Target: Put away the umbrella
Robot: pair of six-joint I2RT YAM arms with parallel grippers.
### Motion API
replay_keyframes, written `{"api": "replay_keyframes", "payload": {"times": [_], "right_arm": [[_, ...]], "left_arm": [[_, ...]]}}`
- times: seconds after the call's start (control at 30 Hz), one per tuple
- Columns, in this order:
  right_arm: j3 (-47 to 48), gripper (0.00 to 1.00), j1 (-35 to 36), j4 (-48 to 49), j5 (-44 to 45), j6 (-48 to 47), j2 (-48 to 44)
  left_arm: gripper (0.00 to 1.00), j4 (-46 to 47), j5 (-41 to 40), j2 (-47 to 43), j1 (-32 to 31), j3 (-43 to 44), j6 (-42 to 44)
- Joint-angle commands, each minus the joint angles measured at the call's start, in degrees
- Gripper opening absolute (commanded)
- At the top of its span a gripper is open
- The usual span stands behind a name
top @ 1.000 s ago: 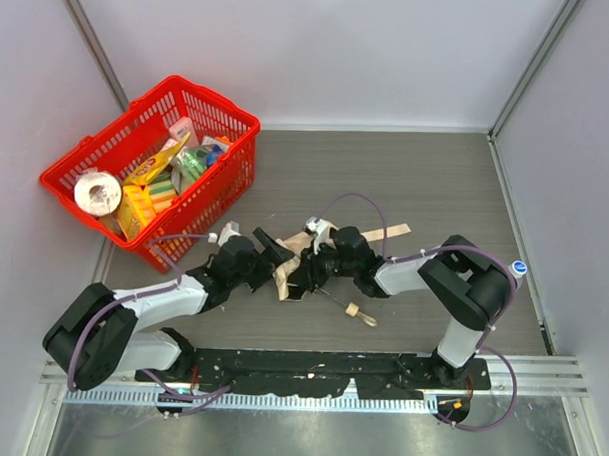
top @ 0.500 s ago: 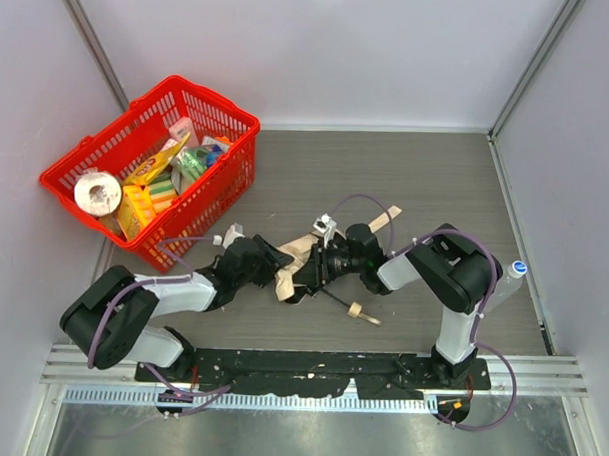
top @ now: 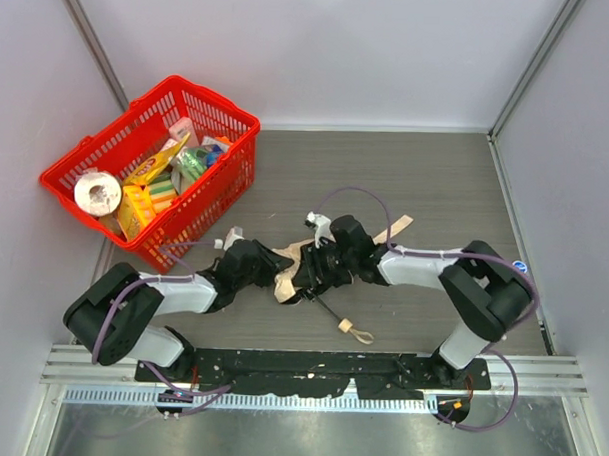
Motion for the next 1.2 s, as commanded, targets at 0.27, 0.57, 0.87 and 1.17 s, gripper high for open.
{"api": "replay_keyframes", "payload": {"times": [0.27,0.57,0.87,1.17], "right_arm": [[16.25,0.59,8.20,-30.97,22.11,-7.70,-16.18],[14.59,0.71,20.77,-19.71,40.11,-10.41,-7.66],[15.55,0.80,24.12,-20.58,58.83,-14.03,1.29],[12.40,0.71,23.60,-21.11,58.58,-15.17,7.55]], "left_arm": [[0.00,-11.19,-0.36,-1.39,0.14,-0.67,1.87],[0.00,-19.62,-1.06,-1.65,0.14,2.05,-2.00],[0.00,-22.80,-1.86,-0.77,0.05,3.37,-3.50],[0.00,-23.59,-1.85,-0.59,-0.03,3.81,-3.06]]}}
